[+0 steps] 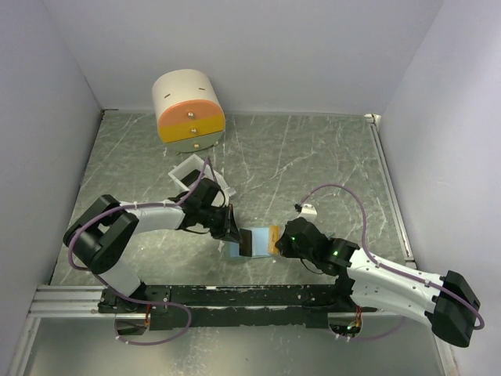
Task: Put the credit cards into the card holder
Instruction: Insert the credit card into the card holder.
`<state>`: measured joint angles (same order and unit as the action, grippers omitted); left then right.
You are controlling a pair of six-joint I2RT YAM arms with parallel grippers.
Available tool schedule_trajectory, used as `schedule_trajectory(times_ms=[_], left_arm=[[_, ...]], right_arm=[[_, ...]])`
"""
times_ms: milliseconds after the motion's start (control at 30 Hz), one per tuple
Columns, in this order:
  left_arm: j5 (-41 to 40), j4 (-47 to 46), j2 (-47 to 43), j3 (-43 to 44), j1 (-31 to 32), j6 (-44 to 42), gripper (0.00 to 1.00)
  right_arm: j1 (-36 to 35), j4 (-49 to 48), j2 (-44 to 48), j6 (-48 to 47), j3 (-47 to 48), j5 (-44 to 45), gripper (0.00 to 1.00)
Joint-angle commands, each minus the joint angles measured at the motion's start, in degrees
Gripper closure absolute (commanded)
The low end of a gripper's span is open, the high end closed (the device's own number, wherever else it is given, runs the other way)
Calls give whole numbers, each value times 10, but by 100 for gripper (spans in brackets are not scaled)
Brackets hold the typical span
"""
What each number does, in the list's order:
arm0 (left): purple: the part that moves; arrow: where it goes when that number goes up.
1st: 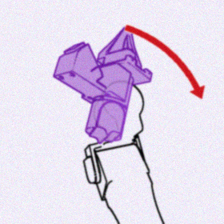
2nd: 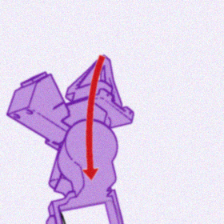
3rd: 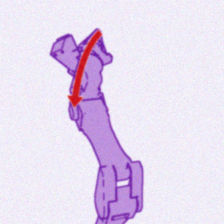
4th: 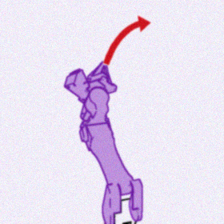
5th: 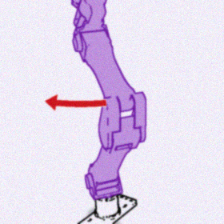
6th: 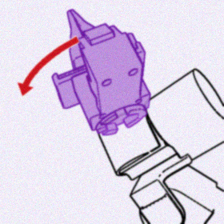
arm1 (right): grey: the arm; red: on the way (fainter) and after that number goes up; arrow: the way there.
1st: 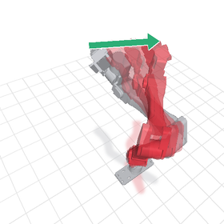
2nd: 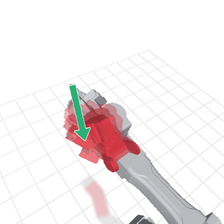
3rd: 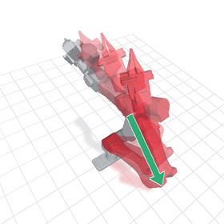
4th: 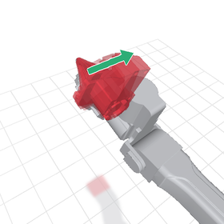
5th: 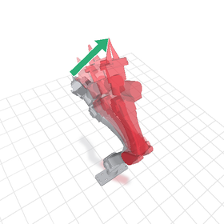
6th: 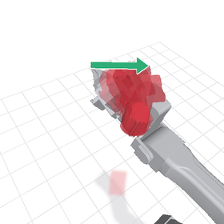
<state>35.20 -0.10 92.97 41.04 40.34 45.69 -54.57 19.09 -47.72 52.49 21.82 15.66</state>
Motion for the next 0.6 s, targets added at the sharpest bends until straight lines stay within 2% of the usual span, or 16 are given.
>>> schedule_trajectory(times_ms=[0, 567], left_arm=[[4, 21, -17, 27, 3, 7, 93], [18, 10, 29, 34, -3, 17, 93]], right_arm=[[-2, -4, 5, 8, -12, -1, 100], [-1, 10, 18, 8, -8, 7, 100]])
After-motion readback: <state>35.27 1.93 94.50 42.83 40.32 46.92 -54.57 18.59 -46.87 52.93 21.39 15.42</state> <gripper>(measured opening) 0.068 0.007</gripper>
